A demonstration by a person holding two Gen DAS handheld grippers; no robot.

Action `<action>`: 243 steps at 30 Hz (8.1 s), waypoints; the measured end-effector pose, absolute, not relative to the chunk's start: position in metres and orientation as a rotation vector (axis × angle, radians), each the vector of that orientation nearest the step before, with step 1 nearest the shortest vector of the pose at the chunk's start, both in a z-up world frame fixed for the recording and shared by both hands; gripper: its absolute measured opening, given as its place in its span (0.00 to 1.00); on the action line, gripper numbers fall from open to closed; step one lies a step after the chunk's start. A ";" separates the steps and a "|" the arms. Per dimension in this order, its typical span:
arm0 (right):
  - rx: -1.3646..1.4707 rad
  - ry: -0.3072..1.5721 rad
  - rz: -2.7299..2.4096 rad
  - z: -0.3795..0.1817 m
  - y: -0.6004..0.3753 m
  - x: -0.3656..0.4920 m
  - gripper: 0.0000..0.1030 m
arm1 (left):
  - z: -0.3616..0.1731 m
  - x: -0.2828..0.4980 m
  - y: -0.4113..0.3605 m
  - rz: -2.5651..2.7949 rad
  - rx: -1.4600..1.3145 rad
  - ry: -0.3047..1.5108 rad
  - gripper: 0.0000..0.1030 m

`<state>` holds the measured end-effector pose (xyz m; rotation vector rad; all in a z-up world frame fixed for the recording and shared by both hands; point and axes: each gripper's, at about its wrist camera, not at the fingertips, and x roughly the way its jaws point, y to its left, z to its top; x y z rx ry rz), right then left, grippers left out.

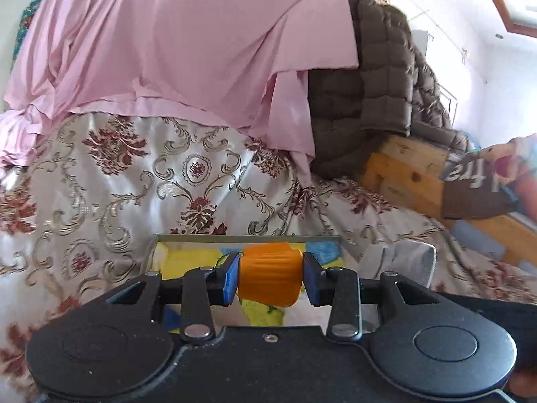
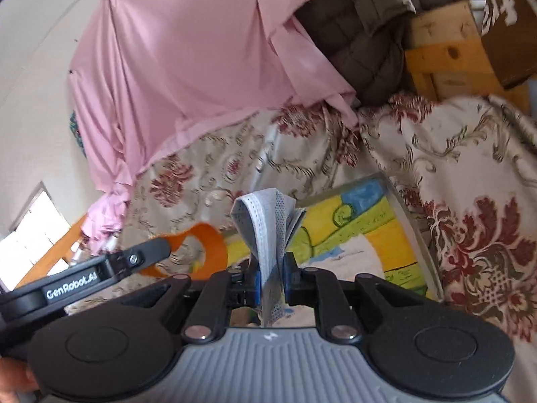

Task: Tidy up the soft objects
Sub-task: 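Carry the orange piece and mask to the cartoon tray and open both tools, then lift both open tools up away from the tray, then move the right tool toward the white sponge pad while the left tool approaches the white cloth by the box, then grasp the white sponge pad with the right tool while the left tool grasps the white cloth, then carry the sponge pad and white cloth over the cartoon tray and open both tools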

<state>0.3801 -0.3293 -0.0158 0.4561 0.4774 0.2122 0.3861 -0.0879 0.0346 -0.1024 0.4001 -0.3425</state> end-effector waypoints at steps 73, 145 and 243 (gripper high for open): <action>0.139 0.183 0.028 0.062 -0.301 0.053 1.00 | 0.082 0.084 -0.061 -0.181 -0.074 0.192 0.99; 0.041 0.884 0.035 -0.032 -0.264 0.108 1.00 | -0.043 0.122 -0.021 -0.133 -0.308 0.857 0.99; 0.232 0.774 0.048 -0.037 -0.292 0.141 0.55 | -0.078 0.145 -0.046 -0.298 -0.627 0.904 0.03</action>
